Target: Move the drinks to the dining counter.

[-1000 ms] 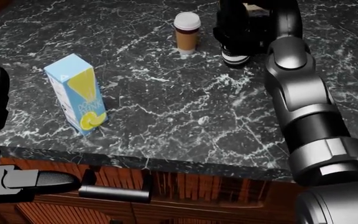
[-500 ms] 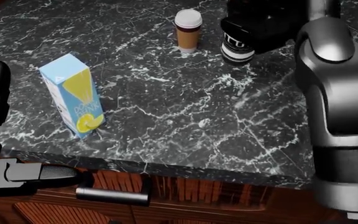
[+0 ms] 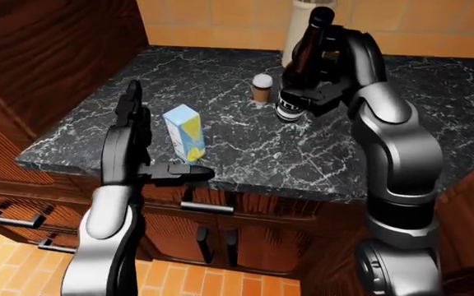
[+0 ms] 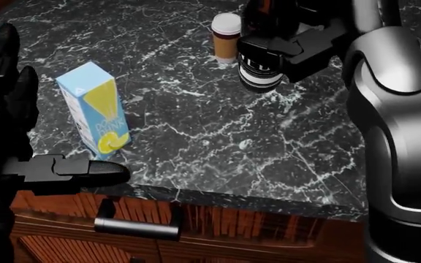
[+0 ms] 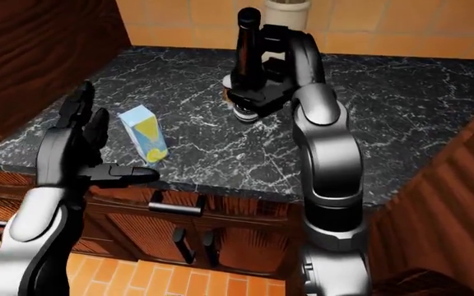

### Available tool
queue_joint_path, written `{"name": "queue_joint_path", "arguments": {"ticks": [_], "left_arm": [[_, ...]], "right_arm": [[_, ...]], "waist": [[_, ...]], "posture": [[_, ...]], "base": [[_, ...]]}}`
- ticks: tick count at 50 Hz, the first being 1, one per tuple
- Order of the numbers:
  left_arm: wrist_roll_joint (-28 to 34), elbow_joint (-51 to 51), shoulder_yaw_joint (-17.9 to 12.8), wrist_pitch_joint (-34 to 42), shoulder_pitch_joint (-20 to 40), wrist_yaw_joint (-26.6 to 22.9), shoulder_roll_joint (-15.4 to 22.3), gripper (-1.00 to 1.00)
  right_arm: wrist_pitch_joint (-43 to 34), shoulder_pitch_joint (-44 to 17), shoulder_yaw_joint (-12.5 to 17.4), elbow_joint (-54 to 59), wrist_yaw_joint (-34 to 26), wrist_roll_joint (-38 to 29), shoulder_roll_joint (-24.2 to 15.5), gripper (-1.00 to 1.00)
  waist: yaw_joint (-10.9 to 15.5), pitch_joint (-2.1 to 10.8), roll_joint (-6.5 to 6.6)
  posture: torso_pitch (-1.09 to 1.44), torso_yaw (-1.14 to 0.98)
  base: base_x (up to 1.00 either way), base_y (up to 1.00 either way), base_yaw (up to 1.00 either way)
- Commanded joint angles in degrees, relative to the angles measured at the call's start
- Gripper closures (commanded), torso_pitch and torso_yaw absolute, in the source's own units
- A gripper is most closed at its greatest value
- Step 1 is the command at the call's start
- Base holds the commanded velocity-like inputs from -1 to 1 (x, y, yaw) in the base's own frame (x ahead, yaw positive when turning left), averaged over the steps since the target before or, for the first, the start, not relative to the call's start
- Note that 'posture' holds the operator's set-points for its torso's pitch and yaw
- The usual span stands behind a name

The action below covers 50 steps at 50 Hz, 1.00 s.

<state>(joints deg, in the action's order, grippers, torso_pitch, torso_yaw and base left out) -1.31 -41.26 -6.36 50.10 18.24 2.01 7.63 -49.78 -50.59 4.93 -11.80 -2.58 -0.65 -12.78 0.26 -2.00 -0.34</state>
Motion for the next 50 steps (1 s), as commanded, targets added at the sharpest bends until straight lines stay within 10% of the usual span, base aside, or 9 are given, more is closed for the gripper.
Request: {"name": "queue_joint_path", "arguments": {"ticks": [1,50], "left_arm": [[1.7,-2.0,-0.2,-0.9,2.5,0.3,0.2,-1.00],[7.8,22.0,0.5,-14.7,8.9,0.3,0.3,-1.00]], "right_arm": [[1.7,-2.2,0.7,-2.3,-0.1,-0.6,-0.5,1.00],[4.3,-1.4,0.9,-1.0,-0.4,-1.3,0.1,1.00]], "waist": [[0.0,1.59,0.09],[0.0,1.86,0.05]], "posture": [[0.00,0.00],[0.00,0.00]], "base": [[0.00,0.00,0.00],[0.00,0.00,0.00]]}}
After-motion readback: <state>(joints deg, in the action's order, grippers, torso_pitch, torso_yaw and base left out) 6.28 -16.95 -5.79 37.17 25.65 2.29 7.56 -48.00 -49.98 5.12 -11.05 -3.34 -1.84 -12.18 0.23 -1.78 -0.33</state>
